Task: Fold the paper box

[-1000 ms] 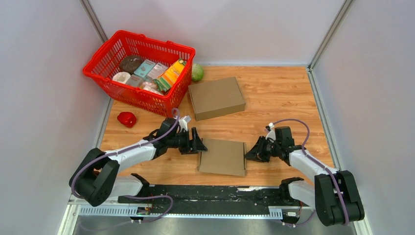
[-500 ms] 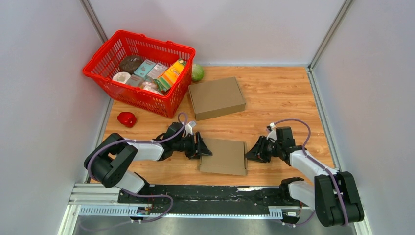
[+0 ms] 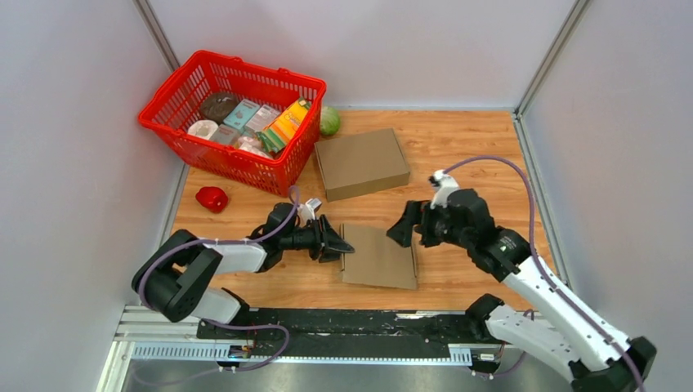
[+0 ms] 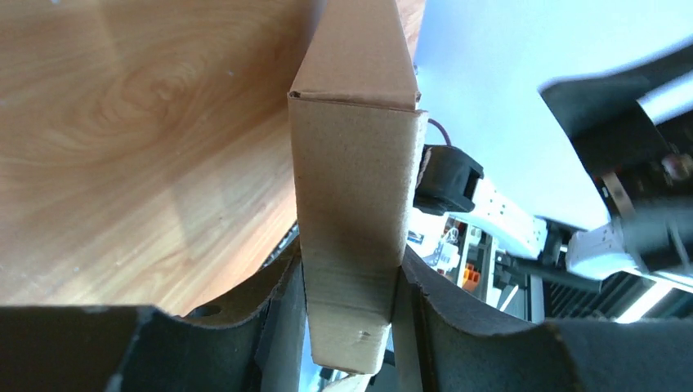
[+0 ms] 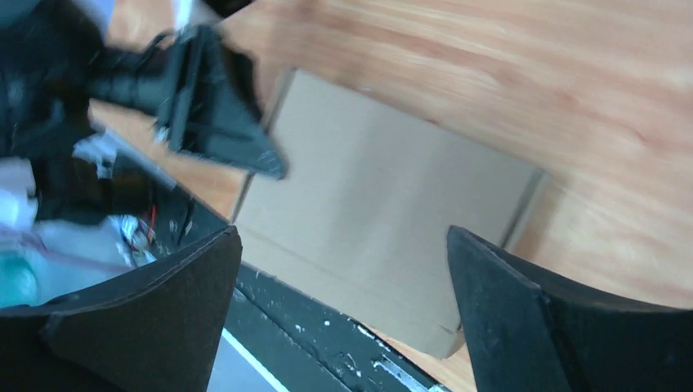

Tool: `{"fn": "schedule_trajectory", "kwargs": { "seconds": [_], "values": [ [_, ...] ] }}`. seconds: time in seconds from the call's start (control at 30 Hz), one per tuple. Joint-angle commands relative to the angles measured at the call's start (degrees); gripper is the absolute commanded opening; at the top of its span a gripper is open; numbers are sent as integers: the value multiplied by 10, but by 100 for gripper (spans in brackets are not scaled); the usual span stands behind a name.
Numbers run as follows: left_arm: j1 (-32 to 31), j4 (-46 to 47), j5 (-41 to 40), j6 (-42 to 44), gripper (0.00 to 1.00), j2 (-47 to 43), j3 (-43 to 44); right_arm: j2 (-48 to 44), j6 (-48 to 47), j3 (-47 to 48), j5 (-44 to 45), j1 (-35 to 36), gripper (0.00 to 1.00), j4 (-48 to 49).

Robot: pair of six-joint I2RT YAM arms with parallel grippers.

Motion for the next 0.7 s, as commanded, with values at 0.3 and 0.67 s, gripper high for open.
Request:
{"fn": "schedule_trajectory", "kwargs": {
  "seconds": [0.3,0.67],
  "values": [
    [56,-237,59,1,41,-178,4,234,-345,63,641,661,100,103],
    [78,-258,82,-83,42,-278,-48,374,-535,-2,823,710,99,419]
  ]
}}
